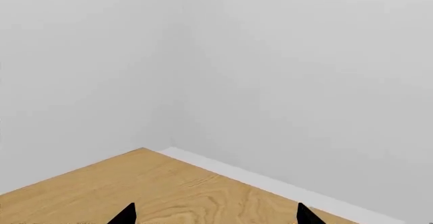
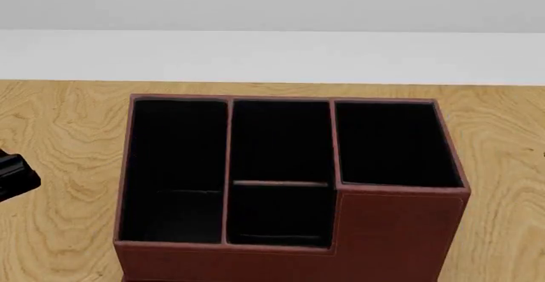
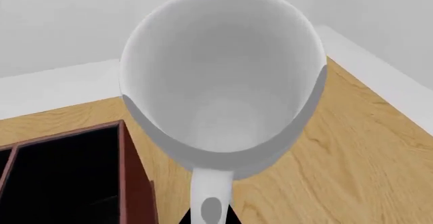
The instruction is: Pick up the white mug and place it to the right of the caddy.
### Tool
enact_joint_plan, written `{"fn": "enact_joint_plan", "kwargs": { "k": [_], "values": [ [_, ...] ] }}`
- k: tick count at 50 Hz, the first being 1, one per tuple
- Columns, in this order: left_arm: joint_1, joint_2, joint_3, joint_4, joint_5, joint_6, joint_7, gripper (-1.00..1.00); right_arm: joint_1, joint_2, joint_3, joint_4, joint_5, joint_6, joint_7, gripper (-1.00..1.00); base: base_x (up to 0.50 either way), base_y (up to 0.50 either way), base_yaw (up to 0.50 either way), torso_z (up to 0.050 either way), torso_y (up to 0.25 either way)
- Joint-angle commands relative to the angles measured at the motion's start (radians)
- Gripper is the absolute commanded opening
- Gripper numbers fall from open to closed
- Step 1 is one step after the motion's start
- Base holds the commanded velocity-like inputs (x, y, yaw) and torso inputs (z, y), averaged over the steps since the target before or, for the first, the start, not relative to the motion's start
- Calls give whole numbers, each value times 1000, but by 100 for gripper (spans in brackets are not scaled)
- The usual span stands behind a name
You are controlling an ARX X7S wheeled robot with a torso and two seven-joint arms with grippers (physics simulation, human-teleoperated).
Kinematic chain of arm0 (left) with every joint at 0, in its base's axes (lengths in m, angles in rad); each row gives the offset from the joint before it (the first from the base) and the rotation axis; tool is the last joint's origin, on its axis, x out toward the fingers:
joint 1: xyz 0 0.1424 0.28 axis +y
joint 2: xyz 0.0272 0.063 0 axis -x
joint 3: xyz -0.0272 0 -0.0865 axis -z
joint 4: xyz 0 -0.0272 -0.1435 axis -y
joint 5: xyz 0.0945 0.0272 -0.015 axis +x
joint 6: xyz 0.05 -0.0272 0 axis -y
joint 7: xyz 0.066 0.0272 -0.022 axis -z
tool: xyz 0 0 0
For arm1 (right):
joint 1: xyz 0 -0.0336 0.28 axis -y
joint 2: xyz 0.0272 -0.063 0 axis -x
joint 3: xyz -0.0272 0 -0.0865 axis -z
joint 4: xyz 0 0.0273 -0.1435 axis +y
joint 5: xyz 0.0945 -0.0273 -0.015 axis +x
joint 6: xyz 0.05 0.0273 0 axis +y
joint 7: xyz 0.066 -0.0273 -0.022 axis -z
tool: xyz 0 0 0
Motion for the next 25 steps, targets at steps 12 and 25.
{"fn": "enact_joint_plan", "kwargs": {
  "k": [12,25],
  "values": [
    [13,0,11,-29,10,15,-10,100,231,-82,-152,256,-73,110,-13,-100,0,0,0,0,1],
    [4,1,17,-45,12,27,-12,100,209,-106,-194,323,-106,89,-82,-100,0,0,0,0,1]
  ]
}}
